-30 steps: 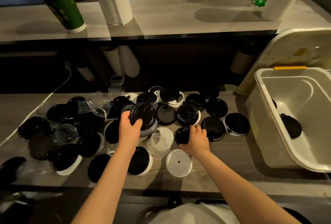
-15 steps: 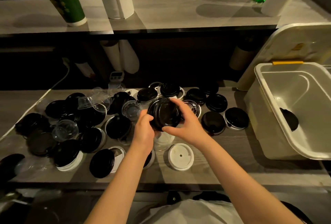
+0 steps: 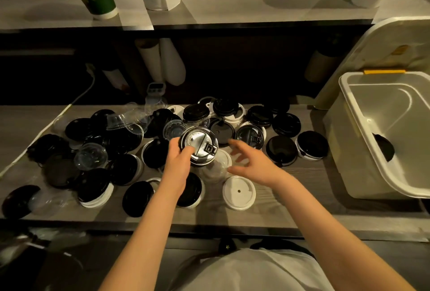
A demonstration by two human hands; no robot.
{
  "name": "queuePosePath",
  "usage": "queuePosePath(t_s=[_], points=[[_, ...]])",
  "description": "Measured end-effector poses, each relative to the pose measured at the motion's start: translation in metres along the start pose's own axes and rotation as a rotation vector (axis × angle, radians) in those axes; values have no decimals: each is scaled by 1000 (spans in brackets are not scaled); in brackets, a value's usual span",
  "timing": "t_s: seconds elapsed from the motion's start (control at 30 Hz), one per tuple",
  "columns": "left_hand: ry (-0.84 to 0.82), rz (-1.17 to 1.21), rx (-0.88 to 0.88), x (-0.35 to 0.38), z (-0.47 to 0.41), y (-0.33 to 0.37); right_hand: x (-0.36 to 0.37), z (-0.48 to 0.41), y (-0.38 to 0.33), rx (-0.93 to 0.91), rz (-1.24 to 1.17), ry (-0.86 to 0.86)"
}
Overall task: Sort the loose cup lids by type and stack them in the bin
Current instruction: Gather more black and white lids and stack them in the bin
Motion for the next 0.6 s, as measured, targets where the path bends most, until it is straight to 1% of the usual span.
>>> queuePosePath(t_s=[0.07, 0.13, 0.2, 0.27, 0.37, 0.43, 0.47, 0.53, 0.6], points=[[23, -16, 7, -5, -4, 0, 16, 8, 20, 137, 132, -40], [47, -19, 14, -6, -6, 0, 36, 19, 37, 222, 263, -144], [56, -19, 12, -6, -6, -2, 55, 26, 46, 184, 450, -202], [48, -22, 8, -2, -3, -5, 65, 27, 49, 149, 525, -165], [22, -16, 9, 5, 1, -7, 59, 23, 50, 138, 471, -134], [9, -15, 2, 11, 1, -7, 45, 25, 49, 169, 339, -112], [-1, -20, -1, 15, 1, -7, 35, 27, 48, 192, 245, -75], [-31, -27, 3, 28, -1, -5, 11, 32, 43, 186, 116, 68], [-57, -23, 16, 47, -1, 0, -16, 38, 38, 136, 95, 237]])
Point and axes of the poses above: each hand's wrist, its own z-axis away from the middle knuckle, its own x-axis out of the palm, y = z × x, the point moved 2 cm from there along -z, towards the middle knuckle, and after that the axes turned 4 degrees about z, right-handed, at the moved point
